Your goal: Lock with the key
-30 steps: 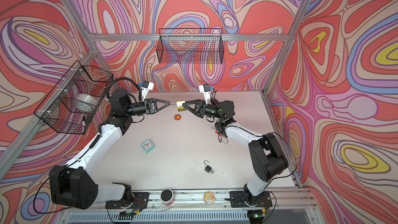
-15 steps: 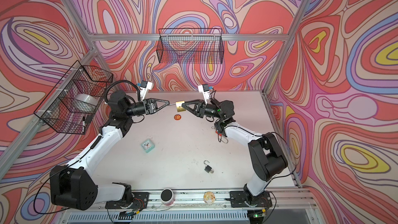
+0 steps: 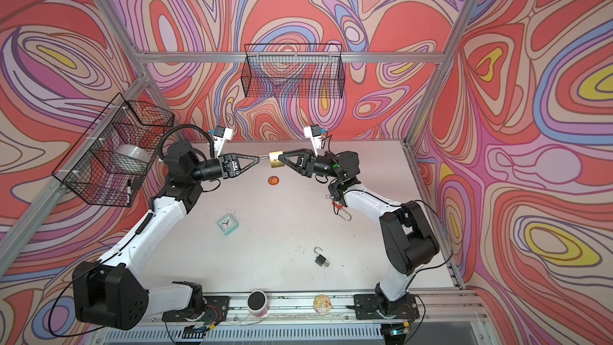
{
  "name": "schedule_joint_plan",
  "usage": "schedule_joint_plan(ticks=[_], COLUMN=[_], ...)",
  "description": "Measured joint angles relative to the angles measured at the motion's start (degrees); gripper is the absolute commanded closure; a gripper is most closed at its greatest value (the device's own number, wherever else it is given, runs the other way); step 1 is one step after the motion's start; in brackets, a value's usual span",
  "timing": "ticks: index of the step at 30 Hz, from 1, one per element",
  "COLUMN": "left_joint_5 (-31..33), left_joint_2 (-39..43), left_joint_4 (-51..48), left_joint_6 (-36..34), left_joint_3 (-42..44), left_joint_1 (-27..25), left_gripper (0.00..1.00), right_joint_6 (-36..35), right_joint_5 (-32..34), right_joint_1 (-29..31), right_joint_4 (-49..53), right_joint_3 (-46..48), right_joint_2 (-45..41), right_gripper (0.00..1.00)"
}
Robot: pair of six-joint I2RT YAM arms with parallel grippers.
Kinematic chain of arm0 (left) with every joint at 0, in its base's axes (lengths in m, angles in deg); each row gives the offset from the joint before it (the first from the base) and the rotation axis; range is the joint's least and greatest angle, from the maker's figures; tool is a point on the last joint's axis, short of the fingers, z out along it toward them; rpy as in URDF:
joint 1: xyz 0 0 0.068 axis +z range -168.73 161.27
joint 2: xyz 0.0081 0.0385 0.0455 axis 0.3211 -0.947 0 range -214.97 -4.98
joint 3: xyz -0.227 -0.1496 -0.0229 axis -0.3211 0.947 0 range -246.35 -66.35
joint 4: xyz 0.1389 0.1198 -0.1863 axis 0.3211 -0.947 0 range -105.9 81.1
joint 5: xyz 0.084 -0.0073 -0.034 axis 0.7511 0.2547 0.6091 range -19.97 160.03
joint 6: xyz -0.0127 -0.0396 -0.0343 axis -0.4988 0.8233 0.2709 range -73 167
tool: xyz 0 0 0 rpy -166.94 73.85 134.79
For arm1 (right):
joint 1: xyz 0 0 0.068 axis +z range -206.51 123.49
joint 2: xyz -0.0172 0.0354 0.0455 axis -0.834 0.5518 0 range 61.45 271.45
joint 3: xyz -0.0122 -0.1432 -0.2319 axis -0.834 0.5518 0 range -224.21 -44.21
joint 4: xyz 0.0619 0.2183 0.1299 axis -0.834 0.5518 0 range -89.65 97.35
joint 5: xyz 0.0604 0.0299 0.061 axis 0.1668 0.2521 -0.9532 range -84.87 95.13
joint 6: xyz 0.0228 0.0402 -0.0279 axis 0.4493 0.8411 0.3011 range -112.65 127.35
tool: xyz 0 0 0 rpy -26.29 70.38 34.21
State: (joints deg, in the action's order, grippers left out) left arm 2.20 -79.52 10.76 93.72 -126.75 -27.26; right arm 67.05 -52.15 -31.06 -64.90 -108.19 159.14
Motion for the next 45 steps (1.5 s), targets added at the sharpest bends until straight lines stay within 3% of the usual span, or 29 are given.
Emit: schedule_joint_plan(ticks=[1,3,5,13,19,33,39,42,45], left_joint_5=[0.02,-0.04,-0.04,0.24,1.40,1.92,2.12,2.12,1.92], left_joint_2=[0.00,0.00,0.00,0.00,0.00,-0.76,-0.76,-0.76,-0.76], left_joint_4=[0.11,0.44,0.85,4.70,6.56,13.99,14.36,14.56,15.08], left_joint_6=[0.04,0.04,0.00,1.53,1.46,5.42,6.10,6.47,6.67], left_joint_3=[0.09,0.13,0.13,1.60,2.03,5.03,5.03,5.05,5.05], left_joint_1=[0.02,0.00,0.00,0.00,0.00,-1.22,-1.29,-1.29,-1.42], left_gripper=[0.54,0.37,0.31,0.33,0.26,0.53,0.75,0.91,0.97], right_joint_6=[0.13,0.52,0.94,1.88,2.62,2.97,2.97,2.95,2.97], right_joint_5=[-0.04,-0.11,-0.17,-0.24,-0.37,-1.27,-1.27,-1.27,-1.29], right_joint_1=[0.02,0.02,0.00,0.02,0.00,0.02,0.02,0.02,0.00], right_joint_4=[-0.20,-0.70,-0.83,-1.36,-2.05,-2.05,-2.08,-2.10,-1.92], right_joint_3=[0.00,-0.17,-0.22,-0.22,-0.22,-0.22,-0.22,-0.22,-0.22], right_joint_2=[0.07,0.28,0.48,0.70,1.46,1.66,1.66,1.66,1.66], right_gripper=[1.00,1.00,1.00,1.00,1.00,1.00,1.00,1.00,1.00])
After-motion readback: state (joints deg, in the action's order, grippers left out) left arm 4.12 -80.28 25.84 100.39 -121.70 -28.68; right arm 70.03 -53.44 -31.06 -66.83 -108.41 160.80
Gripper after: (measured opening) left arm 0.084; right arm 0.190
